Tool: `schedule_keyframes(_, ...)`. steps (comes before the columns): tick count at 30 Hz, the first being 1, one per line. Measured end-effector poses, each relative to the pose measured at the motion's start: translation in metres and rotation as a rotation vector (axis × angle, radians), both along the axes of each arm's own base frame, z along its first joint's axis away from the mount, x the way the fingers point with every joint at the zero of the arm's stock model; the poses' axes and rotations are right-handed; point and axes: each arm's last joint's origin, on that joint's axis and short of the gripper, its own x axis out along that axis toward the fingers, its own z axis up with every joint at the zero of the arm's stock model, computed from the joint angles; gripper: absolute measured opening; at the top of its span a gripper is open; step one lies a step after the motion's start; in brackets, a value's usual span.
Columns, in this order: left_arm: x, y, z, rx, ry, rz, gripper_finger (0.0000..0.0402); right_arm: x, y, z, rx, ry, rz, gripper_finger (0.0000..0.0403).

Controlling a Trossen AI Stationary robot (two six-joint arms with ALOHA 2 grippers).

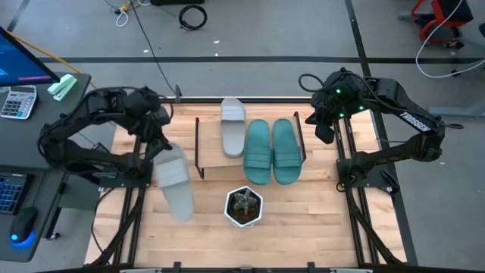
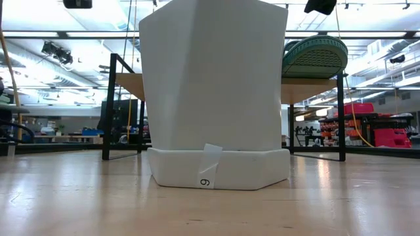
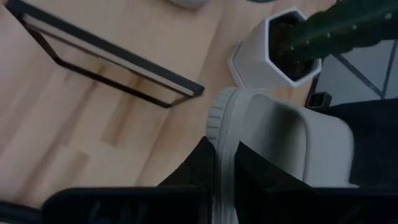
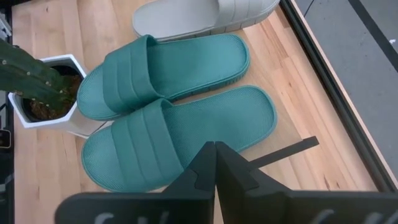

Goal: Pick and place slides into the shelf
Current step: Put the gray slide on the shelf

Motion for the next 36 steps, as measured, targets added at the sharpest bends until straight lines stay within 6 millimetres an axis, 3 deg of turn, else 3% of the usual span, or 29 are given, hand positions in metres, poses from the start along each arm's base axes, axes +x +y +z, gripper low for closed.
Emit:
schedule_keyframes(9,-0.005,0.031,0.004,0.087,-0.111,0.042,0.0032,0.0,0.0,0.0,0.0,0.0,0.0,0.0011)
schedule_keyframes(22,-0.011,0.071,0.002,0.184,-0.14,0.103,0.0032,0.0,0.0,0.0,0.001,-0.001,-0.002,0.0011)
schedule_keyframes(36,0.003,0.135,-0.024,0.125,-0.154,0.066,0.0032,0.0,0.0,0.0,0.024,-0.004,-0.031,0.0011)
